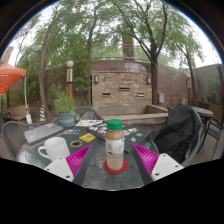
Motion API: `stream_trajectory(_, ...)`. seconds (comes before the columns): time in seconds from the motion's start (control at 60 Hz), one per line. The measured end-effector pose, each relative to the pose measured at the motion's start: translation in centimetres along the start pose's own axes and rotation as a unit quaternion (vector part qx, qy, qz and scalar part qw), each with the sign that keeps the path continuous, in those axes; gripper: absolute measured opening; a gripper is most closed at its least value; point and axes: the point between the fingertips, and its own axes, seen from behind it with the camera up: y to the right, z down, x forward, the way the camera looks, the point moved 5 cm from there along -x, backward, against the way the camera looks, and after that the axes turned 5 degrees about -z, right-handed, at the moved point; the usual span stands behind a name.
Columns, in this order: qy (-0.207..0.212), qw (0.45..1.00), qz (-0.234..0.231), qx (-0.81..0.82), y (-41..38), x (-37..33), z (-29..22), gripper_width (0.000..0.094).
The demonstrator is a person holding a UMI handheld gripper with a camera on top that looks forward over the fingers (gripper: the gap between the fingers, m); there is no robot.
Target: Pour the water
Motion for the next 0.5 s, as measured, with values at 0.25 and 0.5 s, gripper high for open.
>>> stream_trajectory(0.25,0.012,1.0,0.011,0.005,-1.9,-15.0,-1.5,0.0852)
stream_trajectory(0.5,0.023,0.998,-0.008,0.054,-3.5,-25.2,-1.4,0.0844)
